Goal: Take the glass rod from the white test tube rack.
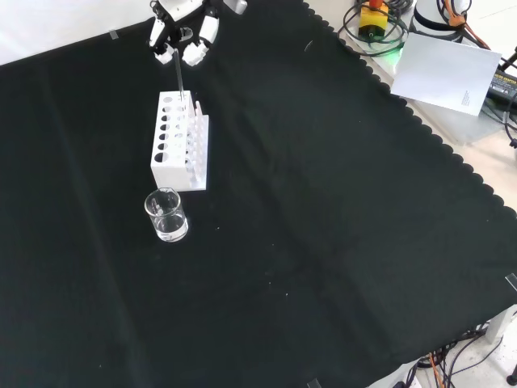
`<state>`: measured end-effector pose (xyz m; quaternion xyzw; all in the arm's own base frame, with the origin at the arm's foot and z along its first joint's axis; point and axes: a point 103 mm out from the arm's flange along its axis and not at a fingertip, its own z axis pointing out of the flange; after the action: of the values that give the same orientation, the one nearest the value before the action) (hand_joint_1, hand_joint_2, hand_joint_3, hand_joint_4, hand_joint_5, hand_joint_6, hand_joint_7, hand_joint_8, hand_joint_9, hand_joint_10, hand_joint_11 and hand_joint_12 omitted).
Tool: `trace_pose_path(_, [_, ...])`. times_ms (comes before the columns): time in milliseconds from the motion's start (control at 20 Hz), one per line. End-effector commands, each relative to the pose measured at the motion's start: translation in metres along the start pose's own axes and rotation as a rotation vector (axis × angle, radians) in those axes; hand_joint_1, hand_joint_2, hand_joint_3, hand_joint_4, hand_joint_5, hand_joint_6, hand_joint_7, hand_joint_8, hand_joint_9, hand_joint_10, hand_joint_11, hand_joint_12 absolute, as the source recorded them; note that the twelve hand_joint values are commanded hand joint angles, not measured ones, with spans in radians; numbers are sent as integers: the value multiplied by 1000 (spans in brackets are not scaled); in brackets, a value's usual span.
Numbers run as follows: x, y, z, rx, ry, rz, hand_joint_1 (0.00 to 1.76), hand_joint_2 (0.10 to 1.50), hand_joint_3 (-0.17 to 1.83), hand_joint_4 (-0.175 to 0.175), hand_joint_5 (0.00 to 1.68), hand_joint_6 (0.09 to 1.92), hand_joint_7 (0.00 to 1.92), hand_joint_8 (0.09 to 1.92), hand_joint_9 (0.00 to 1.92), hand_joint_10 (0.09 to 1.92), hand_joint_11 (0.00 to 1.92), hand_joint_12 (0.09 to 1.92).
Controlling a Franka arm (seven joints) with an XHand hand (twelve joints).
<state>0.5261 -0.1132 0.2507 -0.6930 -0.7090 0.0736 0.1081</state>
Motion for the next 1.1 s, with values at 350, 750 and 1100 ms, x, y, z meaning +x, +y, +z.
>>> trace_pose_path(350, [2, 7, 4, -69, 9, -13, 1038, 1041, 308, -175, 791, 1150, 1049, 1268, 1622, 1127, 1652, 1202])
trace_pose_path(750, [12, 10, -6, -159, 26, -10, 1197, 1148, 34, -175, 866, 1166, 986, 1212, 1681, 1048, 1804, 1101])
trace_pose_path(1100, [21, -4, -38, -284, 75, 45, 1184, 784, 637, -175, 1025, 1068, 1351, 1201, 1719, 857, 1709, 798])
